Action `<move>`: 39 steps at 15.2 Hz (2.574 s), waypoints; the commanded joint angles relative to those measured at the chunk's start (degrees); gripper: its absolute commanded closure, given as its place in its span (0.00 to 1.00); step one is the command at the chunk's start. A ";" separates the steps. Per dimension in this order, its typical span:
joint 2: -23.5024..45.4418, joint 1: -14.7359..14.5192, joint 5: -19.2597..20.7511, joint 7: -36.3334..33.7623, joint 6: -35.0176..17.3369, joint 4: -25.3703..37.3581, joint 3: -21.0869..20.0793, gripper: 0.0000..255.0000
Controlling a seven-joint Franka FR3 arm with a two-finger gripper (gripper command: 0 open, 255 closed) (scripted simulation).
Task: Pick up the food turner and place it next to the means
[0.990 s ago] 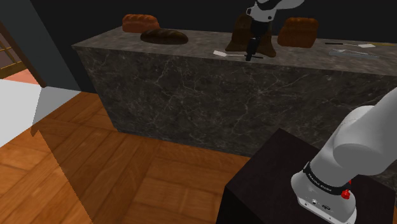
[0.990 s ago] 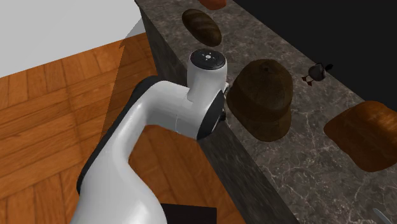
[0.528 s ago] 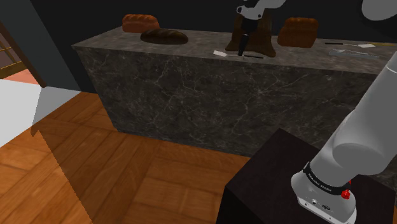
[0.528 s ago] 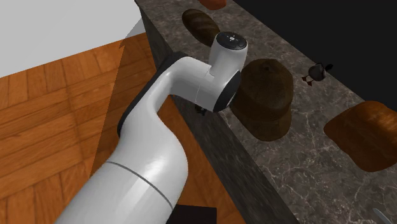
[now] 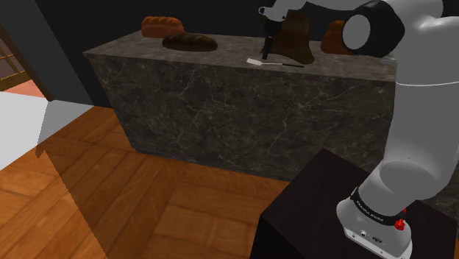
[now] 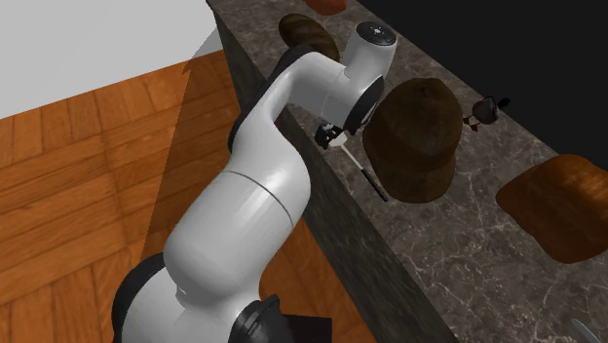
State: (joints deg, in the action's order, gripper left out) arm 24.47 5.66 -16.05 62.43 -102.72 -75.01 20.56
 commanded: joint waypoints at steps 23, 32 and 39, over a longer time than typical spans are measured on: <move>8.35 2.26 -2.75 3.43 -1.36 6.75 -1.54 1.00; 8.81 2.93 -2.66 2.70 2.70 11.38 -1.51 1.00; 10.67 4.39 -2.91 1.50 9.23 19.97 -1.67 1.00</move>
State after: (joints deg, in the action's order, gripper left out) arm 34.72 9.84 -18.91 64.21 -94.62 -56.61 18.95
